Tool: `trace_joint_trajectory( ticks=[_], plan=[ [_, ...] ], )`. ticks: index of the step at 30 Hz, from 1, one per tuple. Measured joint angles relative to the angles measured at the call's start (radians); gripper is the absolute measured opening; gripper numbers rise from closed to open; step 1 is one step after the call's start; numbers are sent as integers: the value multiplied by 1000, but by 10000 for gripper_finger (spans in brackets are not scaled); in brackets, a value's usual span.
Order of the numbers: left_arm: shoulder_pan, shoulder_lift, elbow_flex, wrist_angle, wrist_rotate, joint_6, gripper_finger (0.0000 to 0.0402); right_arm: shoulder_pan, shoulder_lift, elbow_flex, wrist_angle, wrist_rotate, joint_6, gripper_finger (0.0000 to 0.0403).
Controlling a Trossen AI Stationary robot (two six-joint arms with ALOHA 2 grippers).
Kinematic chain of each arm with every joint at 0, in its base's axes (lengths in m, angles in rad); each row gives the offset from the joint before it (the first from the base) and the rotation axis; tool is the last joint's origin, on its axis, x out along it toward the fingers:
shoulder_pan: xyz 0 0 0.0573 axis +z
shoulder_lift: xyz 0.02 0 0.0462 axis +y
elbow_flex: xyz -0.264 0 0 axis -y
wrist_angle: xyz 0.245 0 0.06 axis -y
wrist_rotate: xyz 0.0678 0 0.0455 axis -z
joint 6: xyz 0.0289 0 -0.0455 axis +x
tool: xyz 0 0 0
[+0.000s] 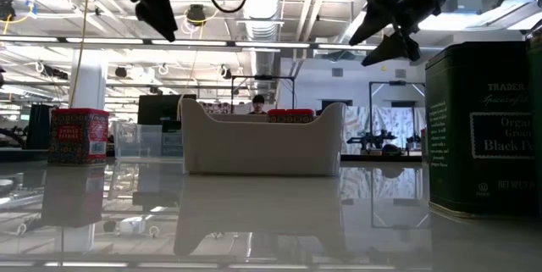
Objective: Sort spices by type
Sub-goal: Put the top right black seasoning can into the transparent bin
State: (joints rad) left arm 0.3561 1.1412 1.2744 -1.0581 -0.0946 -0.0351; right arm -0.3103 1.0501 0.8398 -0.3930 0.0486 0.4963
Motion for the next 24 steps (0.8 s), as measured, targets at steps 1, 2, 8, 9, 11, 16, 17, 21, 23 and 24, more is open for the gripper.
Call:
trace_joint_trajectory(
  ticks=[1, 2, 8, 9, 11, 16, 17, 21, 23, 24],
  plan=[
    [-52, 1, -13, -2, -29, -49, 238, 0, -3, 0, -17, -1, -5, 317],
    [-103, 2, -28, -1, -54, -100, 238, 0, -4, 0, -28, -1, -17, 326],
    [-372, 5, -180, 121, -83, -373, 238, 0, -5, 0, -51, -1, -109, 385],
    [-412, 5, -214, 166, -88, -406, 238, 0, -4, 0, -56, -1, -109, 392],
    [-488, 5, -286, 275, -95, -448, 238, 0, -4, 0, -70, -1, -106, 398],
    [-618, 6, -426, 510, -98, -457, 238, 0, -4, 0, -99, -2, -97, 392],
    [-634, 6, -441, 529, -101, -457, 238, 1, -4, 0, -105, -2, -97, 391],
    [-685, 5, -460, 550, -164, -497, 238, 11, -4, 0, -94, -2, -98, 389],
    [-710, 5, -460, 549, -200, -469, 238, 31, -4, 0, -107, 0, -98, 389],
    [-721, 2, -460, 551, -216, -451, 238, 47, -4, 0, -122, 8, -88, 388]
  ],
)
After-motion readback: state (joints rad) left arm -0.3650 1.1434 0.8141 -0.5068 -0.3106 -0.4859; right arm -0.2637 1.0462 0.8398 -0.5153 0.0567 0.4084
